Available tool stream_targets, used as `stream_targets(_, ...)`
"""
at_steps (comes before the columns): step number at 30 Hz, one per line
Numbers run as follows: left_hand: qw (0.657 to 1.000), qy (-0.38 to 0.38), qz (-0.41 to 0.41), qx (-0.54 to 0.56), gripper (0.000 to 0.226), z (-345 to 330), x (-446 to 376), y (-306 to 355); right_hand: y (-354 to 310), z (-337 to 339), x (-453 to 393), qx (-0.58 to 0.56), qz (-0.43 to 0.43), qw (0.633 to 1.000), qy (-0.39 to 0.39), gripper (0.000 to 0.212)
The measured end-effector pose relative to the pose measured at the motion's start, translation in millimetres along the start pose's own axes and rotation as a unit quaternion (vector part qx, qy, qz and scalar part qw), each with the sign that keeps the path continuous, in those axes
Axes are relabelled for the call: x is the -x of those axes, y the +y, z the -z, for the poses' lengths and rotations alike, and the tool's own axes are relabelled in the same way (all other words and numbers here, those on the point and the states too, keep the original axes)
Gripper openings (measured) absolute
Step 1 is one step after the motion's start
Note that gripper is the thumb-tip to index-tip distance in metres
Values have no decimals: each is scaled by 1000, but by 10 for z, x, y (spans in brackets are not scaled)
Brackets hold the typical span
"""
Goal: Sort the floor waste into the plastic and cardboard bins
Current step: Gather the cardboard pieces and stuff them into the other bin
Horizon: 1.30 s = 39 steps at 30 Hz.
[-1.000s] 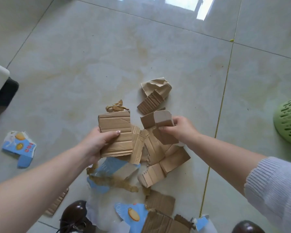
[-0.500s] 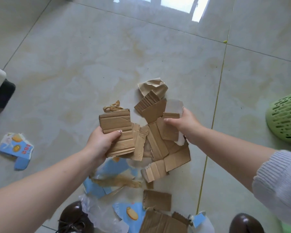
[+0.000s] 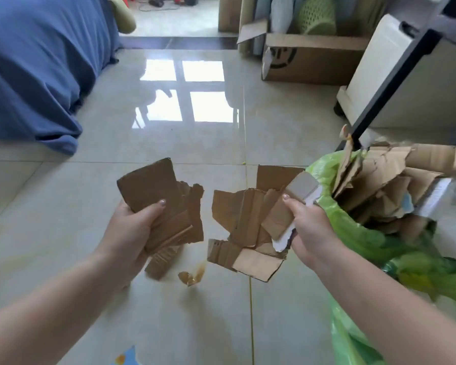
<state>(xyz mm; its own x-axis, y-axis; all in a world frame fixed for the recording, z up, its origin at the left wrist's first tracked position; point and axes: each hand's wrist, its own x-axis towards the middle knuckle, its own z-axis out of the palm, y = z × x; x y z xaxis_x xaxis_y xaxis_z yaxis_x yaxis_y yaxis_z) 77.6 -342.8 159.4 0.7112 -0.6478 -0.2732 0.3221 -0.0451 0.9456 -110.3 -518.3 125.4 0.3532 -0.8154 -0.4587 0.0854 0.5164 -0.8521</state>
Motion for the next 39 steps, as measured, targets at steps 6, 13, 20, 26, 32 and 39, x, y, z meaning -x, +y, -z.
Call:
stream_targets(6, 980, -82, -142, -108, 30, -1352, 313, 216, -537, 334, 298, -66, 46, 996, 43, 21)
stream_targets(13, 943, -128, -256, -170, 36, -2390, 426, 379, -1077, 465, 337, -85, 92, 991, 54, 24)
stream_targets(20, 927, -259, -216, -165, 47, -3117, 155, 96, -1257, 670, 113, -77, 277, 955, 71, 24)
stream_targets(26, 940, -278, -159, -122, 51, -3460, 41, -231, -1115, 989, -115, 62, 329, 935, 117, 40)
stream_targets(32, 936, -242, -103, -233, 22, -3484, -107, -380, -1094, 1151, -322, 195, 287, 926, 151, 29)
stream_targets(39, 857, -464, -31, -223, 61, -3362, -301, -250, -1149, 1359, -454, 316, 211, 916, 130, 19)
